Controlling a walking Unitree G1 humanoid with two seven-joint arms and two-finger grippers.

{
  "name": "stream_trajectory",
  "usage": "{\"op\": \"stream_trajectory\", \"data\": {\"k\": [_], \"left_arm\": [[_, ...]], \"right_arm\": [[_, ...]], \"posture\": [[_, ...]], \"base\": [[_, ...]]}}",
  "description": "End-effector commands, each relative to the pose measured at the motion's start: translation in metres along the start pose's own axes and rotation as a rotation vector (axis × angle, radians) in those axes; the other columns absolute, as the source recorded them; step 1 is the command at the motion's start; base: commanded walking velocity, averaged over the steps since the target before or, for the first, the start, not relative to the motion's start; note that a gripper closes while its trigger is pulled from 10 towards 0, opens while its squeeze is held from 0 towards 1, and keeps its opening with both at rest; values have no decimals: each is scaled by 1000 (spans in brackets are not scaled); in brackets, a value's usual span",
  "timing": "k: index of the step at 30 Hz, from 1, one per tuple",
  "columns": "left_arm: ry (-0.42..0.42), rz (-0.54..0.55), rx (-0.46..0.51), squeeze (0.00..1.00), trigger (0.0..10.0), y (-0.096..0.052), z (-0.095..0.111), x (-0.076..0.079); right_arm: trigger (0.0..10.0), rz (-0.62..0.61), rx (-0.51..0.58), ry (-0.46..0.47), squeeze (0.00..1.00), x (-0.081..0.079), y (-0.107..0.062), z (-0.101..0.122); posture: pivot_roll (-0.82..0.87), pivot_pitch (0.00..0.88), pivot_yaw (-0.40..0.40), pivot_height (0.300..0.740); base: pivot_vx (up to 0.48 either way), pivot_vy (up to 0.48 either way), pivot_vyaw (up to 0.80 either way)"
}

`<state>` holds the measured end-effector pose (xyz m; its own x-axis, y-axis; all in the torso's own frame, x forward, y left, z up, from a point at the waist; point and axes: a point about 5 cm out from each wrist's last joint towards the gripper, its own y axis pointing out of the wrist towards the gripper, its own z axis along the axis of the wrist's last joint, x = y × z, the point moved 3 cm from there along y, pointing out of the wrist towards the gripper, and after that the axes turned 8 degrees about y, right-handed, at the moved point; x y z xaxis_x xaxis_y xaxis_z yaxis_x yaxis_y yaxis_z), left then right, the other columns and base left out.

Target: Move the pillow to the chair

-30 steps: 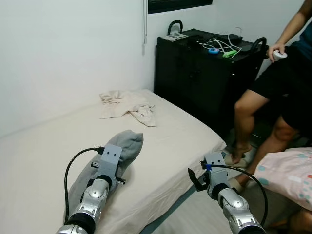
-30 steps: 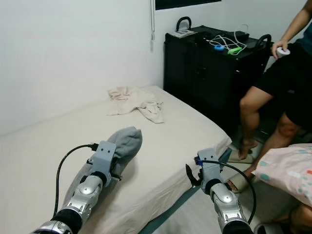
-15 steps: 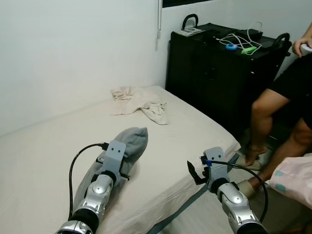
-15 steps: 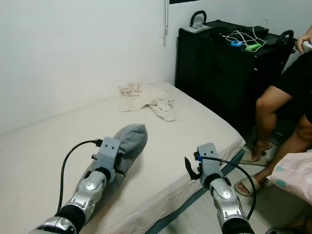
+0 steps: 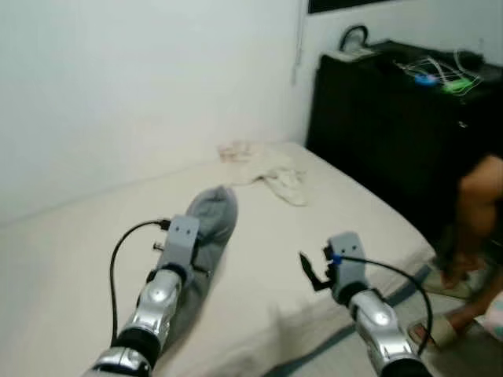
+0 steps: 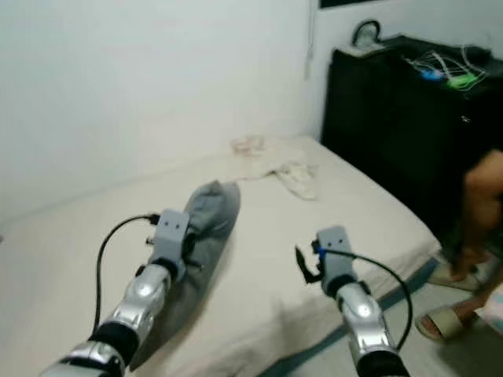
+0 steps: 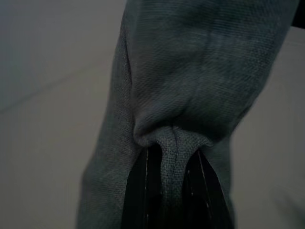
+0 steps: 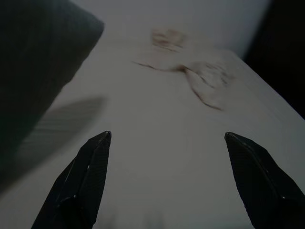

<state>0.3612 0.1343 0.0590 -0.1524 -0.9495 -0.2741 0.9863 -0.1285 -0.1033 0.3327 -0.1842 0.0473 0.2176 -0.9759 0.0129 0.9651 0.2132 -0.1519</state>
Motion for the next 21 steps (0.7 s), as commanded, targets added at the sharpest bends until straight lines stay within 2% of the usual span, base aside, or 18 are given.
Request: {"op": "stream_trajectory", "data": {"k": [1,15,21], "left_arm": [[-6,36,-42,0,10000,-6,-13,-11],[16,30,-45,0,10000,-7,-14,-10],[22,44,-11,0,10000,-2,-3,-18]], "right_arm": [[10000,31,1,7,0,-10,2,0],[10000,46,17,20,0,-15,2,3],[10000,55,47,41,0,-18,3,10]], "posture": [[-132,0,12,740],[-129,0,20,740],[-129,0,32,740]], "base": [[0,0,738],[0,0,738],[0,0,738]]}}
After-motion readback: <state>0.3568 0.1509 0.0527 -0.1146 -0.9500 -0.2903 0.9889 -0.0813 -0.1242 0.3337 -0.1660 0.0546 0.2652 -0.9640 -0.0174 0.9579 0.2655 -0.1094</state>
